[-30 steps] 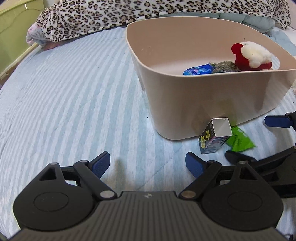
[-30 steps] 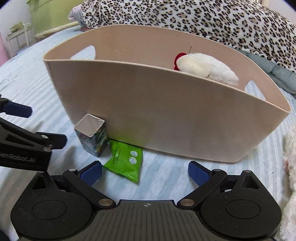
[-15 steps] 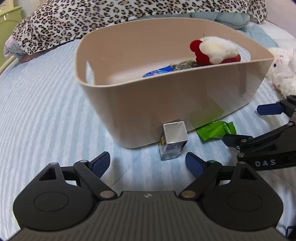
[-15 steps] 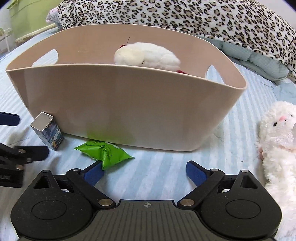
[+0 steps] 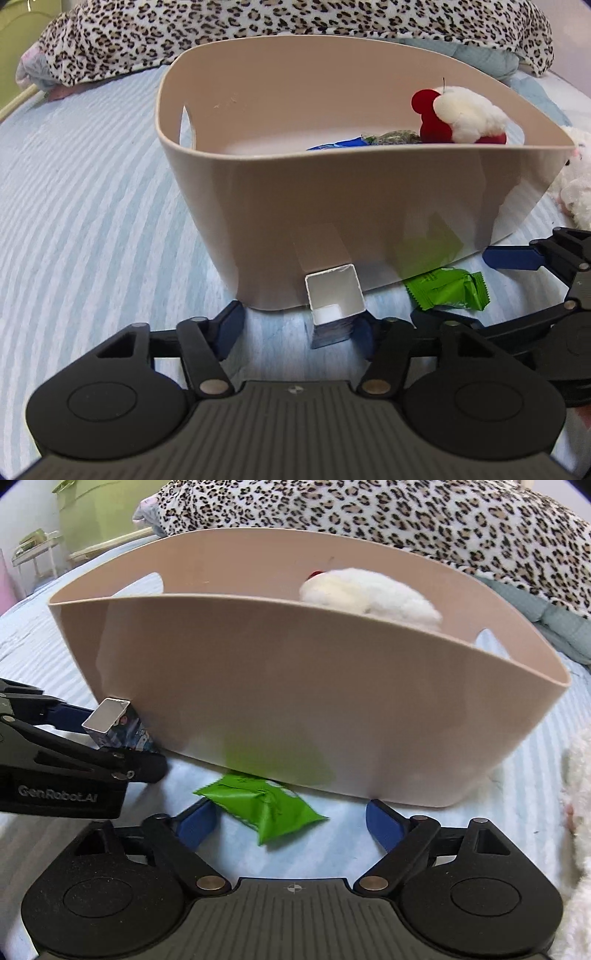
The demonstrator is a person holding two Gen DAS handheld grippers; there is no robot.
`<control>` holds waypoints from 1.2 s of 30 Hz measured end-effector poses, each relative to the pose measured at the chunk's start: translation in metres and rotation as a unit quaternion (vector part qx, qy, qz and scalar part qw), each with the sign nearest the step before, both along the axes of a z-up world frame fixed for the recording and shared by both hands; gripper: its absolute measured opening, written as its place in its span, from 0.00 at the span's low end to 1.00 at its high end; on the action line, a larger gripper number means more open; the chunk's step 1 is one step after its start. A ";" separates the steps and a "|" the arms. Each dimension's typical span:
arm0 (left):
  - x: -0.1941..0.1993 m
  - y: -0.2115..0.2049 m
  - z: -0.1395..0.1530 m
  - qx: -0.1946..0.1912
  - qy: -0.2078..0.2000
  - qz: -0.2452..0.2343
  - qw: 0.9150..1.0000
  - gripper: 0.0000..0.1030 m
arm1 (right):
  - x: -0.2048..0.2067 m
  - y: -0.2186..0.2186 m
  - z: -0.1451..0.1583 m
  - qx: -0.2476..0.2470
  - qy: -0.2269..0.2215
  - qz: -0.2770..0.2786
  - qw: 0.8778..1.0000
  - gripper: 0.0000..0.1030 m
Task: Organize objects
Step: 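Grasp the small white carton with left tool while right tool grasps green packet, then drop carton into basket with left tool while right tool drops green packet in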
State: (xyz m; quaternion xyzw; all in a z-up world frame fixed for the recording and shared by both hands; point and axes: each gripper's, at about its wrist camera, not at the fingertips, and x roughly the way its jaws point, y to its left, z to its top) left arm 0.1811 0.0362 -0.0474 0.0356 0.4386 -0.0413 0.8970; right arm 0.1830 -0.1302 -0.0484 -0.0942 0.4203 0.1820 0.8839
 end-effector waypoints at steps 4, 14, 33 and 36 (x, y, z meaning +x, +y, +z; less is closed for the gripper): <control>-0.002 -0.001 -0.002 0.010 0.004 -0.006 1.000 0.39 | -0.005 0.002 0.003 0.006 -0.009 0.011 1.000 0.37; -0.009 0.007 0.006 0.001 -0.009 -0.022 1.000 0.24 | -0.012 -0.005 0.011 0.004 -0.010 0.008 1.000 0.18; -0.056 0.015 0.097 0.010 -0.143 -0.035 0.989 0.24 | -0.051 -0.040 0.120 0.073 -0.120 -0.012 0.990 0.18; -0.048 0.010 0.114 0.023 -0.169 -0.029 0.985 0.24 | -0.043 -0.044 0.136 0.083 -0.139 -0.025 0.986 0.18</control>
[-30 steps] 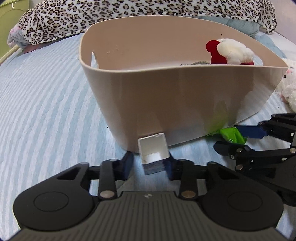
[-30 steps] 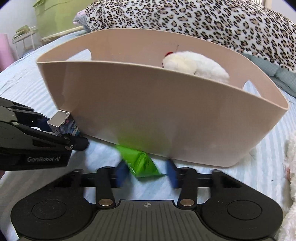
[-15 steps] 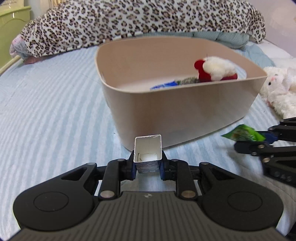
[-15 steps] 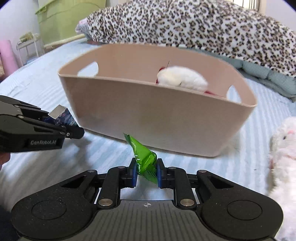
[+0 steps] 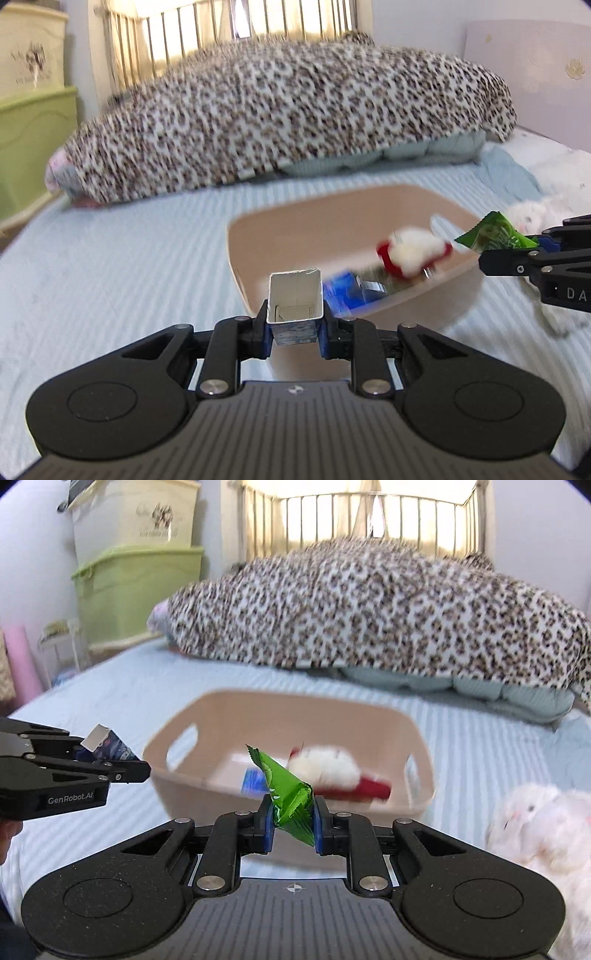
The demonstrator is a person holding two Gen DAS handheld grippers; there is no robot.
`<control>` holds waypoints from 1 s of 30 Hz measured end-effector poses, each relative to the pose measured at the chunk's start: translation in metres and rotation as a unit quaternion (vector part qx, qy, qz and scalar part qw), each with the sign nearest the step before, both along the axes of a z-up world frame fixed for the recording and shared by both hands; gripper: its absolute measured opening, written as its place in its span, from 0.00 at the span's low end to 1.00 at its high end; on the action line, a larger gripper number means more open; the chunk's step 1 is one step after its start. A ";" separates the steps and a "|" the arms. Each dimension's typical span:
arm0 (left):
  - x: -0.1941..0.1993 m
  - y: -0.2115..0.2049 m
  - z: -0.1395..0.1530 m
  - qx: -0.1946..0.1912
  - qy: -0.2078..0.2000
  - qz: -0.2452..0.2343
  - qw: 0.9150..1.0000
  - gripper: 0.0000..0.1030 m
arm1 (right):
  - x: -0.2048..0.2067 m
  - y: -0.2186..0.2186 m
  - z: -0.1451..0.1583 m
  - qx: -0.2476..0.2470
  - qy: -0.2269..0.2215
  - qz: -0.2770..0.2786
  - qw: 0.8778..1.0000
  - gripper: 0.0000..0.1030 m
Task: Organize objects
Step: 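Drop carton into basket with left tool while right tool drops green packet in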
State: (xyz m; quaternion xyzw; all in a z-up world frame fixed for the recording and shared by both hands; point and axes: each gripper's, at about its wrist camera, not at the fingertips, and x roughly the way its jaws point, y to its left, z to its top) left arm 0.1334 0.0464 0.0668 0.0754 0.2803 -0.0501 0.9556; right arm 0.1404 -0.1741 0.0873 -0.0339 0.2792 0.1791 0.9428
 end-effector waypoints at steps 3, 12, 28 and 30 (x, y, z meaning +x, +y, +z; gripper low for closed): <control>0.012 -0.003 0.013 -0.002 -0.014 0.002 1.000 0.24 | 0.013 0.000 0.012 0.006 -0.014 -0.009 1.000 0.18; 0.079 -0.023 0.009 0.018 0.006 0.029 0.999 0.24 | 0.067 0.019 0.014 -0.009 -0.014 -0.026 1.000 0.18; 0.093 -0.022 -0.024 0.035 0.054 0.048 0.997 0.80 | 0.082 0.024 -0.019 -0.038 0.045 -0.045 0.997 0.66; 0.088 -0.022 -0.020 0.030 0.058 0.047 0.997 0.82 | 0.076 0.019 -0.013 -0.038 0.039 -0.048 0.997 0.70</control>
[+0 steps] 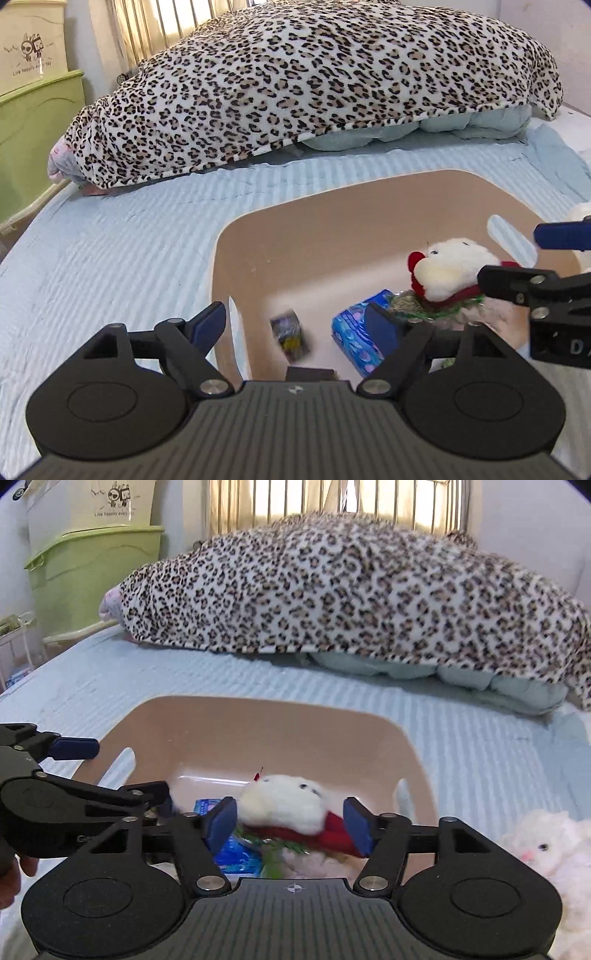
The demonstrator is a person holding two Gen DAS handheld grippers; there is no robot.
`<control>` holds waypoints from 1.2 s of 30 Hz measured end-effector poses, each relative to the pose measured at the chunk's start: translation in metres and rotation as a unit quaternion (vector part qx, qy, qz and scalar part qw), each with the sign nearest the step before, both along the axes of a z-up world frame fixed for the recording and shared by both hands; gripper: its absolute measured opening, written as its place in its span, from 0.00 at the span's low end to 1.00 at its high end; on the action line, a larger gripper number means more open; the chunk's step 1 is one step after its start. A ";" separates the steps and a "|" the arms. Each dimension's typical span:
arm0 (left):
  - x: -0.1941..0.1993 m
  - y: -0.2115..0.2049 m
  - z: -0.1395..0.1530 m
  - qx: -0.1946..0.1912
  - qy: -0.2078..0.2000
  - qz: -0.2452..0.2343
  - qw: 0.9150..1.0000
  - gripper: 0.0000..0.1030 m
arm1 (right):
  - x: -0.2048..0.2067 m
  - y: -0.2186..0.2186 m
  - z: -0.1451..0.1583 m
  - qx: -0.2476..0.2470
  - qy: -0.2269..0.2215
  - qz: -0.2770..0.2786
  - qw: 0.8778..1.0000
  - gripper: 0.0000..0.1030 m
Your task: Organize objects
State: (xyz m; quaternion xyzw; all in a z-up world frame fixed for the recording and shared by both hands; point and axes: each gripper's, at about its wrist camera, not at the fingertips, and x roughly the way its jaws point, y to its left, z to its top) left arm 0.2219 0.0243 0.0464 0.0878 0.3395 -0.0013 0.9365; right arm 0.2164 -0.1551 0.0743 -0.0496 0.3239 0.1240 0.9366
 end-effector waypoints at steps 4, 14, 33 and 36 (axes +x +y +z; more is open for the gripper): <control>-0.011 0.001 0.006 -0.020 0.005 0.007 1.000 0.83 | -0.016 -0.012 0.012 0.014 -0.005 -0.013 1.000 0.78; -0.058 0.004 0.039 -0.044 -0.012 0.022 0.999 0.83 | -0.069 -0.031 0.038 0.011 -0.015 -0.028 0.999 0.90; -0.181 -0.017 0.077 -0.059 -0.028 0.024 0.998 0.83 | -0.188 -0.057 0.071 0.040 -0.004 -0.057 0.998 0.92; -0.200 -0.020 0.080 -0.051 -0.031 0.020 0.998 0.83 | -0.203 -0.062 0.074 0.043 -0.002 -0.060 0.997 0.92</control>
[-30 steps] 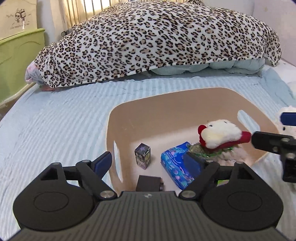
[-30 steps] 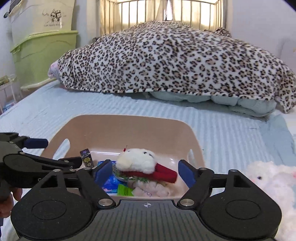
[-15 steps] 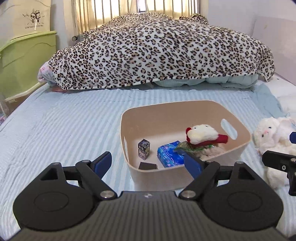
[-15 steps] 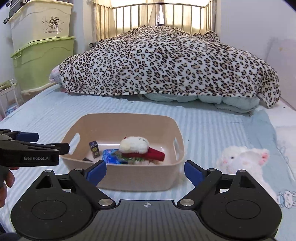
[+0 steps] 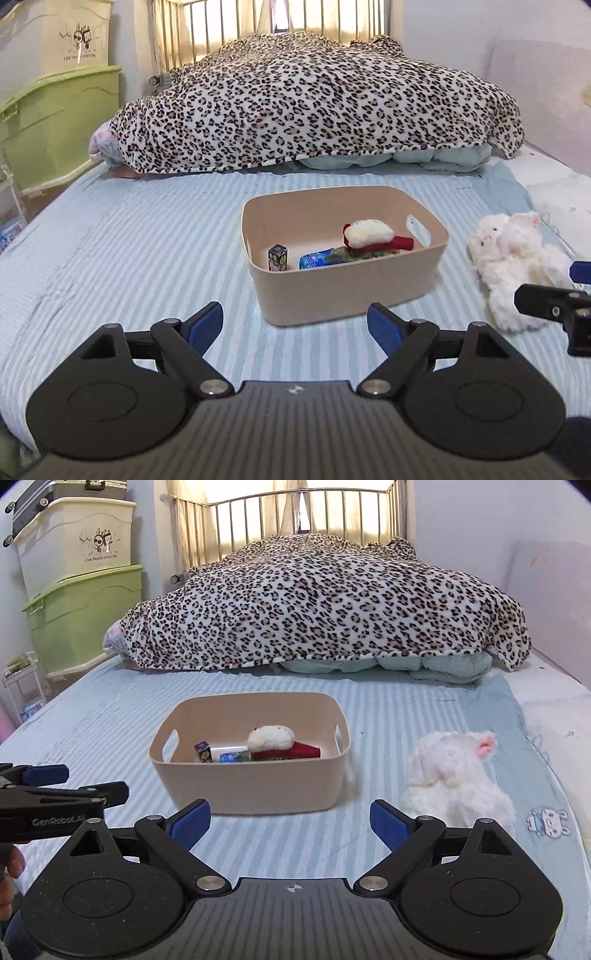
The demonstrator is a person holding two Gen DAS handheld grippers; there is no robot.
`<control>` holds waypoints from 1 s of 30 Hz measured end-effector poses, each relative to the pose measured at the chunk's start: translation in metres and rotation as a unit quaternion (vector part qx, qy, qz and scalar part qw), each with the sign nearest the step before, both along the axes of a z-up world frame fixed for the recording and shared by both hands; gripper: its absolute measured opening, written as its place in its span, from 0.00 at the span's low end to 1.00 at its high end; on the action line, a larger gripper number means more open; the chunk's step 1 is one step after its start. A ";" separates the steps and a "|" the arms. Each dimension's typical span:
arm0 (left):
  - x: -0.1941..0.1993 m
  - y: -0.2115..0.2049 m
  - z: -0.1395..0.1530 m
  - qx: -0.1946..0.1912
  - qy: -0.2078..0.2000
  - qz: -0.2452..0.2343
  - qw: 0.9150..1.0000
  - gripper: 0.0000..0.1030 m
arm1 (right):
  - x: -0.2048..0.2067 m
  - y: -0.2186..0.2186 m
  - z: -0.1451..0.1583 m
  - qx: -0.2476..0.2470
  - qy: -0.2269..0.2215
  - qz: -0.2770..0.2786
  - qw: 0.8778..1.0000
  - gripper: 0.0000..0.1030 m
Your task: Organize objects
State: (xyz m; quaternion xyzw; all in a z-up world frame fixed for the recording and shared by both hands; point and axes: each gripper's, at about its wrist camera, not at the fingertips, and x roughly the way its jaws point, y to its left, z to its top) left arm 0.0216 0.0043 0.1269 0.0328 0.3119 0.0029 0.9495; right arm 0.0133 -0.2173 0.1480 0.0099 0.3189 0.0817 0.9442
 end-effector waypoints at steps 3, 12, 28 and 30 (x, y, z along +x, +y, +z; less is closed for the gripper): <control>-0.018 -0.001 0.005 0.002 -0.003 -0.002 1.000 0.83 | -0.014 -0.003 0.002 0.002 -0.002 -0.001 1.000 0.92; -0.063 -0.003 0.013 -0.016 -0.010 -0.006 1.000 0.83 | -0.054 0.002 -0.003 -0.005 -0.008 0.011 1.000 0.92; -0.123 -0.011 0.019 -0.011 -0.036 -0.011 0.999 0.83 | -0.113 0.009 0.008 0.000 -0.038 0.034 0.999 0.92; -0.127 -0.011 0.021 -0.014 -0.036 -0.018 0.999 0.83 | -0.117 0.010 0.009 -0.002 -0.040 0.035 0.999 0.92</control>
